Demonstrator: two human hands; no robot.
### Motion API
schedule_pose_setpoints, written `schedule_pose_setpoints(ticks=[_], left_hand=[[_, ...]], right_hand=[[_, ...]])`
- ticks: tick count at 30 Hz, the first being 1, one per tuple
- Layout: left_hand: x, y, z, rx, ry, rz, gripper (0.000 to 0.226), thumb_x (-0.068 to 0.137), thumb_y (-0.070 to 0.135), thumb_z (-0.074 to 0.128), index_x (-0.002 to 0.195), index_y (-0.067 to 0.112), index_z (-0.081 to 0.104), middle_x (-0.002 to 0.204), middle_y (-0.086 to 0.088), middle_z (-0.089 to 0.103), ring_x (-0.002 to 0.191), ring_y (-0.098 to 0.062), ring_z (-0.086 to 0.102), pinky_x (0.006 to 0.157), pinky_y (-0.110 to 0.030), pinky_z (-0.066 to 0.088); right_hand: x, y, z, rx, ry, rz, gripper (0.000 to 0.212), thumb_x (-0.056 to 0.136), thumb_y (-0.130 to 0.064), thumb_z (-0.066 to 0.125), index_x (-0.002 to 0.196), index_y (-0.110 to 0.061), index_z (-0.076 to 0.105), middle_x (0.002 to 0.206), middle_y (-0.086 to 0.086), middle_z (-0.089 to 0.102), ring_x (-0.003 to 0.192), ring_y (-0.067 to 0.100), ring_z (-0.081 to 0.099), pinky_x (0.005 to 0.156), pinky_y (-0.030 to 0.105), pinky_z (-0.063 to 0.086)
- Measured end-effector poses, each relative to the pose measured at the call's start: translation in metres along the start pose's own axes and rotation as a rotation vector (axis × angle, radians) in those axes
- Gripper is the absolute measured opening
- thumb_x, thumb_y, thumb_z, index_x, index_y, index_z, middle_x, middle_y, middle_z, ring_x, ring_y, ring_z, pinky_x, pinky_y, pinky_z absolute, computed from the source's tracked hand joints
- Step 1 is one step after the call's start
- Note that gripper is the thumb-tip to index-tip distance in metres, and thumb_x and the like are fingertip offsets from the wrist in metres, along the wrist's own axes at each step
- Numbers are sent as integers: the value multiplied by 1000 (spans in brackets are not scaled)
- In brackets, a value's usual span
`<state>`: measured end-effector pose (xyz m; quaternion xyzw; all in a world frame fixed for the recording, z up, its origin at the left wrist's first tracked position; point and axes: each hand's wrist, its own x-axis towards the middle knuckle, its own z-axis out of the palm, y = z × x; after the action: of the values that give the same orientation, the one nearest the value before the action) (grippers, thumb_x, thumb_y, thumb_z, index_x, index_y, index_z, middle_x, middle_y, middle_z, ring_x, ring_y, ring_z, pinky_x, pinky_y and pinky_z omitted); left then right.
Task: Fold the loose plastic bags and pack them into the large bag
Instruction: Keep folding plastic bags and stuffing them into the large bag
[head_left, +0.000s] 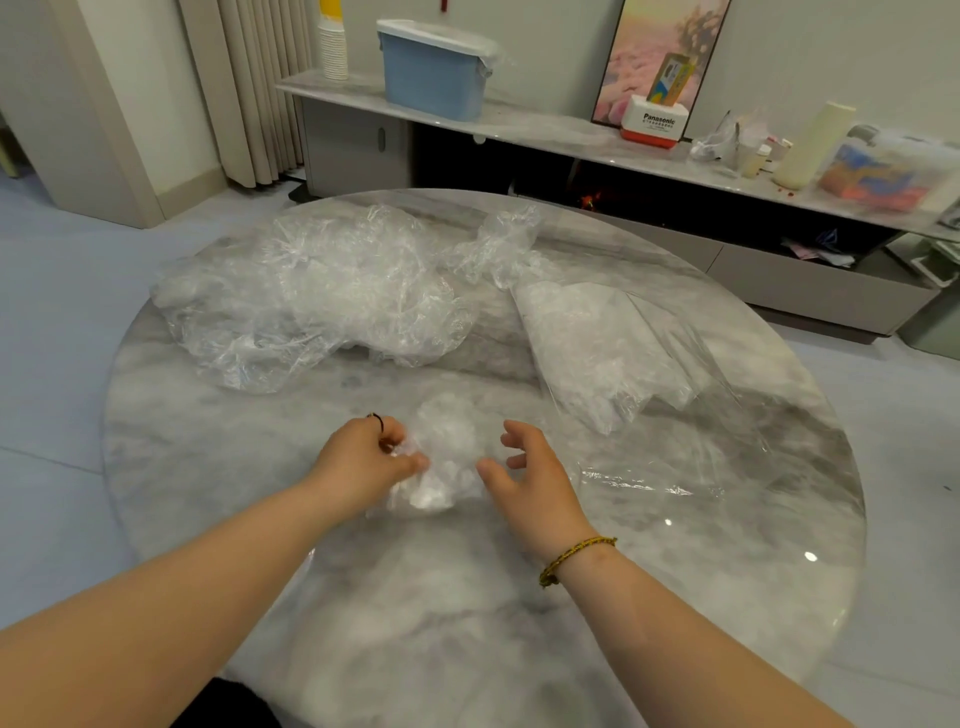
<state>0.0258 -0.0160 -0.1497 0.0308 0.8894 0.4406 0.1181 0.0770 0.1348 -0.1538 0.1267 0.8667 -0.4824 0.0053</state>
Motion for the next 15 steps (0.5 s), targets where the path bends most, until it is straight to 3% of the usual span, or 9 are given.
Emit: schedule_pose_setpoints(ticks=[1, 3, 4, 6, 8, 12, 15], left_hand=[[-1, 3, -1, -152, 16, -5, 29, 80, 13, 69, 67, 16, 44, 68, 1, 47, 68, -16, 46, 55, -12, 33], [-5, 10, -2, -390, 24, 0, 26, 80, 7, 69, 70, 15, 45, 76, -7, 56, 74, -20, 52, 61, -17, 38], [-7, 14, -2, -460, 22, 8, 25, 79, 6, 69, 72, 14, 46, 80, -11, 57, 77, -21, 54, 64, -21, 40], [-12, 21, 2, -504, 17, 30, 29, 77, 6, 70, 74, 16, 43, 79, -12, 53, 76, -21, 53, 64, -24, 40], [-17, 29, 7, -510, -28, 57, 31, 76, 4, 71, 76, 16, 42, 73, -7, 54, 69, -18, 55, 60, -21, 44], [-26, 46, 18, -568, -107, 97, 29, 79, 1, 67, 83, 17, 43, 76, 2, 59, 54, 3, 59, 49, -4, 44], [-26, 55, 24, -523, -118, 154, 21, 86, 9, 60, 87, 23, 45, 92, 5, 55, 73, -1, 55, 54, 0, 41]], right_hand=[[-1, -1, -2, 99, -6, 50, 55, 90, -20, 56, 139, -13, 32, 127, 0, 44, 105, 10, 43, 85, 17, 34], [-5, -5, -6, 333, -53, 157, 56, 88, -20, 60, 137, -10, 34, 118, 0, 46, 104, 11, 47, 88, 23, 39], [-9, -9, -7, 427, -88, 194, 49, 87, -19, 61, 130, -9, 41, 112, 1, 50, 100, 12, 50, 89, 26, 41], [-15, -13, -7, 519, -122, 188, 10, 86, -14, 61, 92, -11, 54, 83, -1, 53, 79, 10, 53, 83, 28, 44], [-18, -13, -10, 552, -80, 147, 23, 88, -9, 58, 67, -14, 51, 63, -4, 51, 64, 8, 53, 78, 28, 48], [-19, -14, -23, 672, 35, 149, 25, 89, 0, 52, 69, -12, 61, 63, -1, 63, 60, 10, 62, 60, 23, 53], [-14, -8, -44, 675, 193, 132, 26, 84, -3, 57, 60, -13, 51, 60, 2, 51, 58, 15, 52, 56, 25, 45]])
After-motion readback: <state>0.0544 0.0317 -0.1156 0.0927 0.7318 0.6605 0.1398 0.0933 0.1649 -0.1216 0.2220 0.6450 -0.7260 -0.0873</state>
